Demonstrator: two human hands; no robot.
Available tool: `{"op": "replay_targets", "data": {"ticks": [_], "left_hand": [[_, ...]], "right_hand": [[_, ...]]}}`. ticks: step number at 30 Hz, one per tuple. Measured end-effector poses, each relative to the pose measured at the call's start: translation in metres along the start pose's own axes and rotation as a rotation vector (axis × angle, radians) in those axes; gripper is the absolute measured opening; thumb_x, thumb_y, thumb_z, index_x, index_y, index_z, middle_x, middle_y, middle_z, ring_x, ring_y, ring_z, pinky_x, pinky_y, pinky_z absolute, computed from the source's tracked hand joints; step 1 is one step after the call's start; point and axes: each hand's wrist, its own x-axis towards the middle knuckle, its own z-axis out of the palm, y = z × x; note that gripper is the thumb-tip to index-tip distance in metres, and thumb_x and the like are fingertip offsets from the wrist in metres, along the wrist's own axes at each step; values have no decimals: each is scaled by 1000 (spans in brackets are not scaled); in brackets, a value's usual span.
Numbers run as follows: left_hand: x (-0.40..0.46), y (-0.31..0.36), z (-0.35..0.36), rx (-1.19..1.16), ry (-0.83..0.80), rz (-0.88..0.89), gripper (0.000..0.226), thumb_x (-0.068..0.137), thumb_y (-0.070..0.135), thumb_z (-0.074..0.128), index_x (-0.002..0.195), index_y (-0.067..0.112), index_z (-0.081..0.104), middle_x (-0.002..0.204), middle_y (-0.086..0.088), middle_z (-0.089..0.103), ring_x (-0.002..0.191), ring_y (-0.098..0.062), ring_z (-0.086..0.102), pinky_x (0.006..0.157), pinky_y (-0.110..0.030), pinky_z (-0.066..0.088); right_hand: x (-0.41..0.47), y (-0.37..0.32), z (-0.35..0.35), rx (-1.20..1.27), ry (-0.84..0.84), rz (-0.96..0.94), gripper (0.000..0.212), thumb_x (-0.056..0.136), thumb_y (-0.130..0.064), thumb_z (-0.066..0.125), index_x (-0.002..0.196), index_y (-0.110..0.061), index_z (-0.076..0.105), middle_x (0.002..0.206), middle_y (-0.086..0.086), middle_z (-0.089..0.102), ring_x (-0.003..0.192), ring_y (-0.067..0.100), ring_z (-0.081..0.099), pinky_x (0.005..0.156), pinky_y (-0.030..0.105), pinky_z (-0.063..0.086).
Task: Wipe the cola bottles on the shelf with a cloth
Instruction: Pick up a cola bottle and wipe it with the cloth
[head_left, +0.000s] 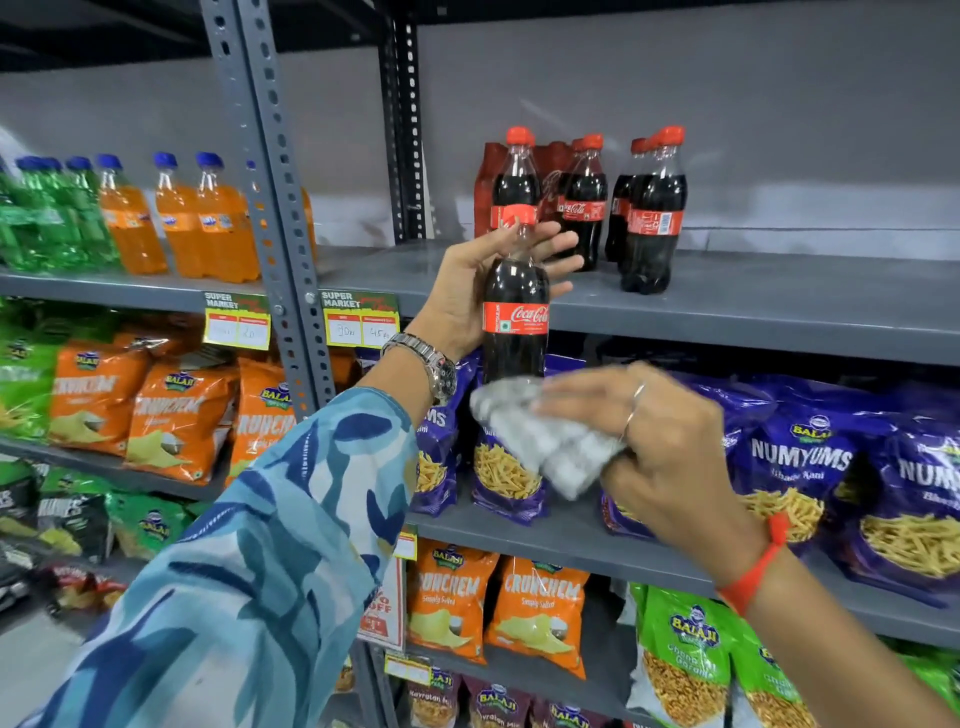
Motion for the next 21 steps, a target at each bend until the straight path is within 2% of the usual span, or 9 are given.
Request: {"op": "replay_targets", "data": {"ticks": [2, 5, 7, 9, 12, 14, 16, 18, 21], "left_hand": [[1, -2, 6, -1, -27, -25, 33, 77, 28, 50, 88, 4, 70, 92, -9, 74, 86, -26, 70, 80, -38, 55], [3, -4, 14, -4, -23, -17, 33, 77, 27, 48, 84, 5, 72, 89, -8, 74, 80, -24, 70, 75, -36, 57], [3, -4, 13, 14, -7, 0, 30, 78, 24, 49, 85, 5, 71, 88, -8, 74, 78, -23, 71, 73, -35, 57], [2, -3, 8, 53, 42, 20, 26, 84, 21, 48, 91, 4, 67, 89, -8, 74, 78, -21, 71, 75, -34, 56], [0, -3, 4, 81, 70, 10, 26, 90, 20, 42, 97, 4, 63, 89, -6, 74, 79, -19, 70, 80, -33, 55], [-1, -3, 7, 75, 57, -24, 26, 90, 19, 42, 98, 5, 62, 90, -5, 74, 82, -19, 70, 83, -34, 53], [0, -4, 12, 76, 49, -46, 26, 90, 18, 42, 95, 5, 64, 89, -5, 74, 82, -19, 70, 81, -34, 54], [1, -6, 14, 75, 53, -47, 29, 91, 16, 40, 90, 6, 66, 85, -5, 74, 78, -19, 70, 76, -32, 55], [2, -6, 12, 113, 78, -17, 24, 91, 14, 42, 92, 6, 64, 84, -3, 75, 77, -17, 70, 76, -29, 55]], "right_hand": [[17, 2, -2, -122, 85, 39, 44, 76, 0, 56, 109, -23, 72, 119, -2, 66, 84, 25, 60, 65, 35, 50], [13, 4, 9, -336, -33, 58, 61, 68, 1, 47, 118, -28, 67, 130, 5, 59, 96, 27, 50, 55, 29, 48], [-12, 3, 19, -362, -159, -31, 57, 67, -6, 41, 110, -27, 71, 121, 6, 64, 94, 26, 51, 50, 27, 48], [-25, -2, 14, -329, -241, -109, 49, 68, -9, 41, 101, -26, 73, 111, 2, 69, 79, 23, 54, 51, 27, 48], [-8, -11, -2, -287, -120, -103, 44, 70, -7, 47, 100, -22, 75, 111, -2, 70, 66, 22, 52, 52, 25, 43], [13, -9, -5, -344, -17, -64, 46, 72, -3, 48, 106, -21, 73, 118, 1, 68, 69, 26, 54, 55, 30, 45], [25, -3, 1, -454, -13, -24, 50, 75, -1, 45, 112, -23, 70, 126, 5, 63, 77, 29, 55, 59, 35, 46], [18, 0, 14, -508, -94, -46, 48, 77, 0, 44, 111, -23, 69, 129, 8, 61, 86, 30, 53, 62, 36, 47], [-9, -7, 24, -458, -302, -138, 38, 63, -6, 66, 95, -25, 74, 115, 4, 67, 86, 24, 50, 59, 31, 45]]}}
